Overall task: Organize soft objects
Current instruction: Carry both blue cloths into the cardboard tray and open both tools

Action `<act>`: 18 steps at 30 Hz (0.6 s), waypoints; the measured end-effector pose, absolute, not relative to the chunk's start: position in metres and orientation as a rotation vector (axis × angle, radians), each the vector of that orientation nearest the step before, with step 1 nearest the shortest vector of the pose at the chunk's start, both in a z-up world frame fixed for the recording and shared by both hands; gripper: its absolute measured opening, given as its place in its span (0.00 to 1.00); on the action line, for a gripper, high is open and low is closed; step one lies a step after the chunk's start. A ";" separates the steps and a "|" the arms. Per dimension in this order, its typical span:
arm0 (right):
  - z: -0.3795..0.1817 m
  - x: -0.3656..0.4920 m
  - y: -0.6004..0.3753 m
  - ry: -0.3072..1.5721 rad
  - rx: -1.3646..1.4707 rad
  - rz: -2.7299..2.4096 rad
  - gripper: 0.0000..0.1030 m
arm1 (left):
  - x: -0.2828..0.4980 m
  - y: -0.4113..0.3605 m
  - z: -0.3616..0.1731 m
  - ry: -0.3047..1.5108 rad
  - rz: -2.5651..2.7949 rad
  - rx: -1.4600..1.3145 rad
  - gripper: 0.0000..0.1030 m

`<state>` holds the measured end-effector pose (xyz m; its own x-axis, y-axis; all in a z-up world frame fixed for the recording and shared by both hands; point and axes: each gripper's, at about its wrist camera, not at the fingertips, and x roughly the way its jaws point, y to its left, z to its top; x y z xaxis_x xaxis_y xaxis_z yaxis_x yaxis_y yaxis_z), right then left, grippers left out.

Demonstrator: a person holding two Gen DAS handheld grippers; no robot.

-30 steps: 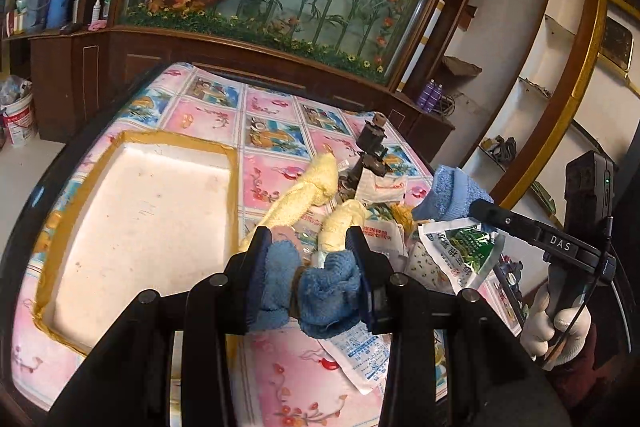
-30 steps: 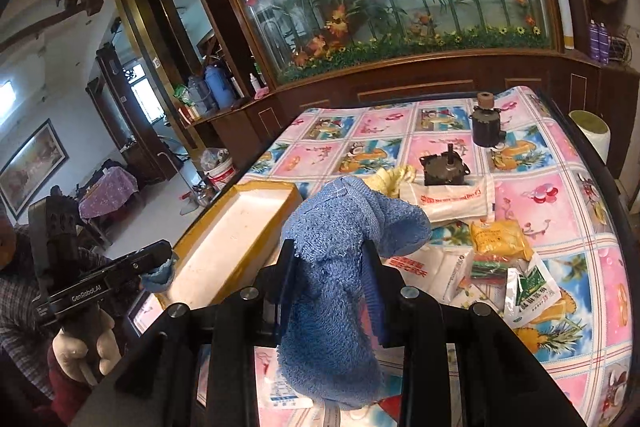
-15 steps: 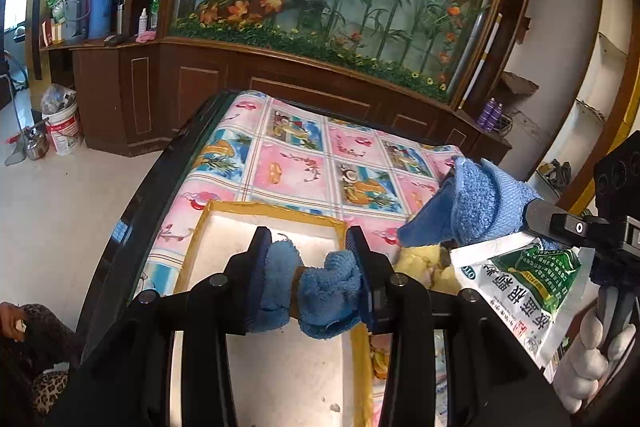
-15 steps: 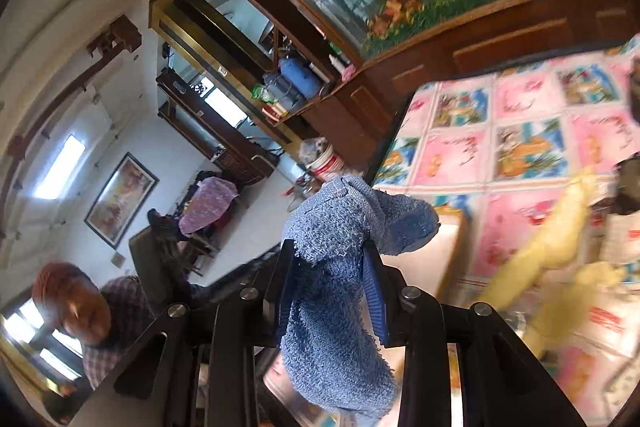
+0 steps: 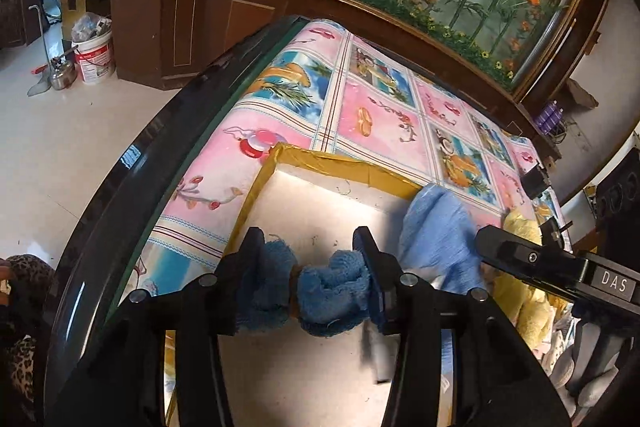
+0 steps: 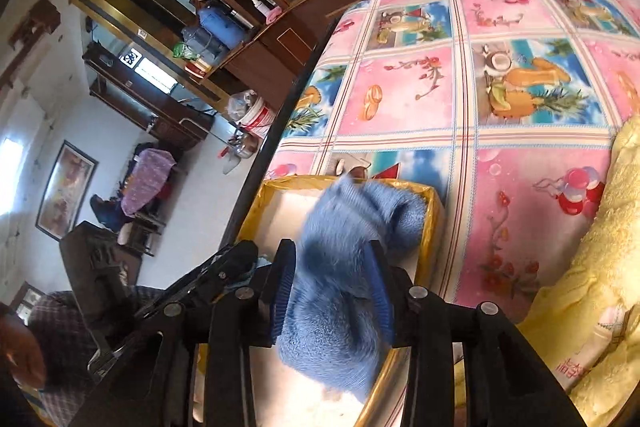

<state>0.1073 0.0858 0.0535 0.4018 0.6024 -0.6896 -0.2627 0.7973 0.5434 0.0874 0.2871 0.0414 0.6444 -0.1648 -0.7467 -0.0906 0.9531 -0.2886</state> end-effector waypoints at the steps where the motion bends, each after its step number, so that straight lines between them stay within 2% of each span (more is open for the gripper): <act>1: 0.058 0.104 0.087 0.998 0.350 0.559 0.59 | 0.085 0.285 0.042 0.870 -0.027 -0.297 0.51; 3: 0.070 0.094 0.087 0.948 0.294 0.548 0.62 | 0.080 0.282 0.047 0.861 0.003 -0.271 0.58; 8: 0.115 0.044 0.072 0.805 0.192 0.532 0.62 | 0.054 0.269 0.068 0.788 0.075 -0.174 0.61; 11: 0.150 -0.007 0.060 0.662 0.123 0.538 0.66 | 0.029 0.252 0.083 0.717 0.131 -0.083 0.71; 16: 0.192 -0.083 0.042 0.460 0.103 0.575 0.94 | -0.012 0.222 0.102 0.610 0.183 0.010 0.74; 18: 0.207 -0.117 0.035 0.376 0.088 0.592 1.00 | -0.025 0.212 0.106 0.584 0.193 0.022 0.76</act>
